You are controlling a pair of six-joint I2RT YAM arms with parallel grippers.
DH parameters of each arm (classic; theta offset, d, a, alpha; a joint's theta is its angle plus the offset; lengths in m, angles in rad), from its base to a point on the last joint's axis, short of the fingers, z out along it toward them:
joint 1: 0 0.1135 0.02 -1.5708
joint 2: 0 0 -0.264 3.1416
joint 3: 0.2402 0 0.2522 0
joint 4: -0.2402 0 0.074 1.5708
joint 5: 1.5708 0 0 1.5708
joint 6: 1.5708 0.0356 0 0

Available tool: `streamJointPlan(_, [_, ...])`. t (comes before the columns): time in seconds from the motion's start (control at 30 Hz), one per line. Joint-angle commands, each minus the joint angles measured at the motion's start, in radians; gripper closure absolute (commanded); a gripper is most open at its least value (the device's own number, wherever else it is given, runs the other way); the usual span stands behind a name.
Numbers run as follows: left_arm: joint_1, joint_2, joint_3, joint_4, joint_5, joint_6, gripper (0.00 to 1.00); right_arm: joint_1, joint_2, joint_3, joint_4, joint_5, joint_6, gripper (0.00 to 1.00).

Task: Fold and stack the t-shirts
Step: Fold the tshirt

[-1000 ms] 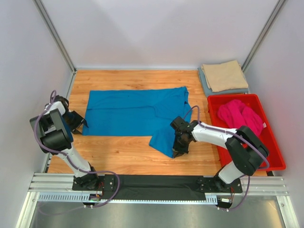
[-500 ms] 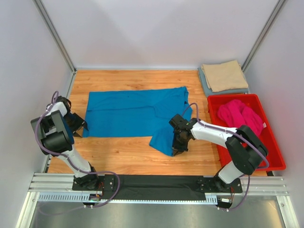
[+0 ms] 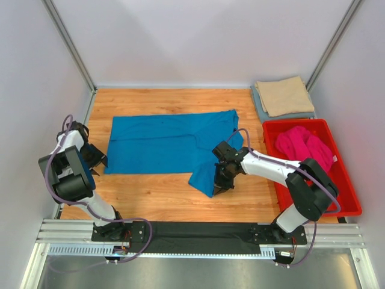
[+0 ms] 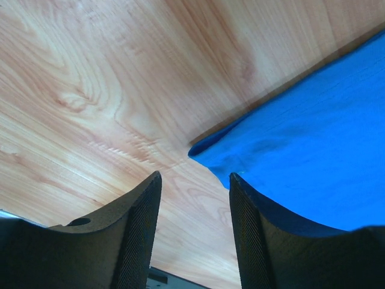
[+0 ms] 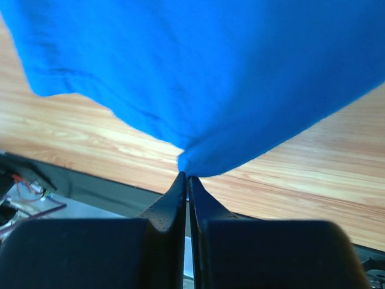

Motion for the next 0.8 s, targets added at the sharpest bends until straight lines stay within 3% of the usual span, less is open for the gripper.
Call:
streamJointPlan(0.0, [0.002,-0.006,0.012,0.004,0.008,0.029,0.44,0.004,-0.005,0.044,0.033,-0.087,-0.043,1.0])
streamJointPlan(0.3, [0.004,0.02,-0.013,0.03,0.015,0.021,0.44,-0.018,0.03,0.076,0.068,-0.124,-0.053,1.0])
streamJointPlan(0.6, [0.002,0.089,-0.027,0.059,0.015,0.006,0.49,-0.044,0.02,0.122,-0.027,-0.084,-0.089,1.0])
streamJointPlan(0.7, [0.002,0.098,-0.016,0.068,0.048,0.001,0.54,-0.071,0.004,0.134,-0.091,-0.063,-0.115,1.0])
streamJointPlan(0.77, [0.004,0.103,-0.002,0.061,0.057,-0.002,0.69,-0.102,0.003,0.165,-0.136,-0.047,-0.137,1.0])
